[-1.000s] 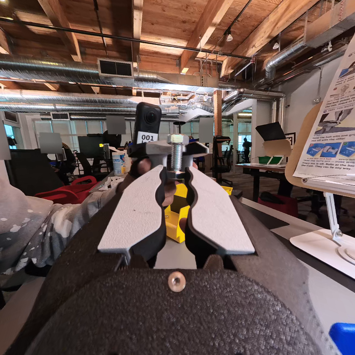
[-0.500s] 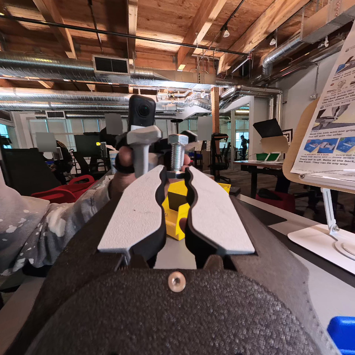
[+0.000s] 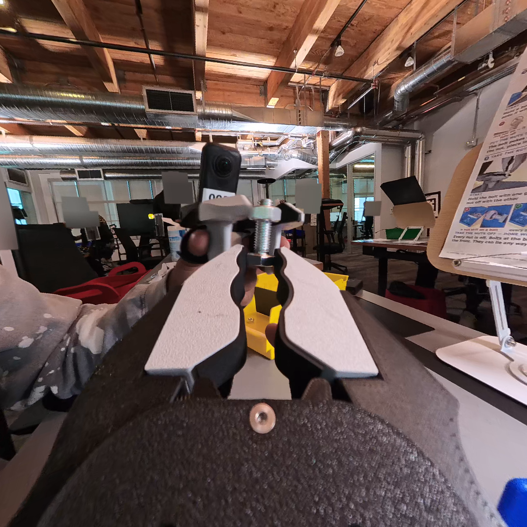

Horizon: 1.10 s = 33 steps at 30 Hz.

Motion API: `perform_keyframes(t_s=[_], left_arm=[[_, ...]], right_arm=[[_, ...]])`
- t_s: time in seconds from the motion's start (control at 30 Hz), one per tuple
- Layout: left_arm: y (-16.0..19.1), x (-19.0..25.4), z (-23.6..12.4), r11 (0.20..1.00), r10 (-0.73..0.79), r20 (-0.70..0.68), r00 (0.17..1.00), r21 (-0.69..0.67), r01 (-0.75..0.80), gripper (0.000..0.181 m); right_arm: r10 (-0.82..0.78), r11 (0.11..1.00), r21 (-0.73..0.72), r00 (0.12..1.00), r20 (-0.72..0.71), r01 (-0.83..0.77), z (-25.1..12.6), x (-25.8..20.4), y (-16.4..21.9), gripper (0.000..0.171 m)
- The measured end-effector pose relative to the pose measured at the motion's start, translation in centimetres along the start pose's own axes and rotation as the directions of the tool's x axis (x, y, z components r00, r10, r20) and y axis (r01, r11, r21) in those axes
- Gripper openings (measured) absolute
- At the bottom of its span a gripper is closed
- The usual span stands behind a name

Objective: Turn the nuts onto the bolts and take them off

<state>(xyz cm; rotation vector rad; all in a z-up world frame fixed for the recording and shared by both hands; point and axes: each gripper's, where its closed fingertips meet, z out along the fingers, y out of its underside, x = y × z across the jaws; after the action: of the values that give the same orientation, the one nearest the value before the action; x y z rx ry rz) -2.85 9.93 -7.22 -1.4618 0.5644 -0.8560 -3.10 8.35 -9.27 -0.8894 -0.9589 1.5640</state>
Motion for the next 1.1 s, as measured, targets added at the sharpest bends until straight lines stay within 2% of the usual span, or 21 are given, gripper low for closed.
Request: perform_keyframes(t_s=[0.03, 0.07, 0.17, 0.33, 0.4, 0.43, 0.5, 0.77, 0.83, 0.87, 0.9, 0.93, 1.0, 1.1], left_arm=[[0.4, -1.5, -0.3, 0.999, 0.019, 0.088, 0.996, -0.029, -0.016, 0.014], [0.8, -2.2, -0.5, 0.998, 0.045, 0.123, 0.991, -0.056, -0.039, 0.017], [0.0, -1.4, -0.7, 1.000, -0.015, 0.054, 0.998, -0.011, 0.015, 0.028], [-0.1, 0.8, 0.0, 0.999, -0.039, -0.055, 0.998, -0.014, 0.038, 0.041], [0.3, 0.4, 0.2, 0.999, -0.031, -0.027, 0.999, -0.030, 0.030, 0.040], [0.3, -0.3, -0.1, 0.999, -0.034, 0.012, 0.999, -0.032, 0.034, 0.025], [0.9, -2.4, -0.6, 0.996, 0.024, 0.137, 0.990, -0.085, -0.012, 0.020], [0.4, 0.7, 0.1, 0.997, -0.053, -0.043, 0.998, -0.064, 0.050, 0.043], [0.9, 0.1, 0.2, 0.996, -0.028, -0.009, 1.000, -0.085, 0.027, 0.042], [1.0, -0.7, -0.1, 0.995, -0.036, 0.040, 0.999, -0.095, 0.039, 0.021], [1.3, -2.3, -0.5, 0.993, -0.020, 0.124, 0.992, -0.113, 0.034, 0.022], [1.2, -3.0, -0.9, 0.994, -0.015, 0.151, 0.988, -0.106, 0.032, 0.024], [0.7, -2.7, -1.2, 0.995, -0.065, 0.108, 0.992, -0.073, 0.073, 0.028], [0.4, -1.6, -0.9, 0.996, -0.044, 0.059, 0.997, -0.069, 0.048, 0.036]], right_arm=[[0.009, 1.000, 0.016, 1.000, 0.018, -0.009, -0.1, -0.2, -0.3, 0.019], [0.004, 1.000, 0.015, 1.000, 0.021, -0.004, -0.2, -0.2, -0.4, 0.019], [-0.010, 1.000, 0.014, 1.000, 0.016, 0.010, -0.1, -0.2, -0.5, 0.019], [-0.007, 1.000, -0.005, 1.000, -0.003, 0.007, -0.1, 0.2, 0.1, 0.019], [-0.012, 1.000, -0.008, 1.000, 0.002, 0.012, 0.0, -0.1, 0.1, 0.019], [-0.008, 1.000, -0.005, 1.000, -0.003, 0.008, -0.1, 0.0, 0.0, 0.019], [-0.012, 1.000, 0.006, 1.000, 0.013, 0.012, -0.2, -0.1, -0.2, 0.019], [-0.021, 1.000, -0.010, 1.000, -0.005, 0.021, -0.2, 0.2, 0.1, 0.019], [-0.020, 1.000, -0.008, 1.000, -0.003, 0.020, -0.1, 0.0, 0.0, 0.019], [-0.019, 1.000, -0.004, 1.000, -0.004, 0.019, -0.2, 0.1, 0.0, 0.019], [-0.013, 1.000, 0.007, 1.000, 0.009, 0.013, -0.3, -0.1, -0.2, 0.019], [-0.016, 1.000, 0.011, 1.000, 0.012, 0.016, -0.3, -0.1, -0.3, 0.019], [-0.023, 1.000, 0.011, 1.000, 0.010, 0.023, -0.3, -0.1, -0.4, 0.019], [-0.015, 1.000, 0.004, 1.000, -0.003, 0.015, -0.4, 0.2, -0.2, 0.019]])
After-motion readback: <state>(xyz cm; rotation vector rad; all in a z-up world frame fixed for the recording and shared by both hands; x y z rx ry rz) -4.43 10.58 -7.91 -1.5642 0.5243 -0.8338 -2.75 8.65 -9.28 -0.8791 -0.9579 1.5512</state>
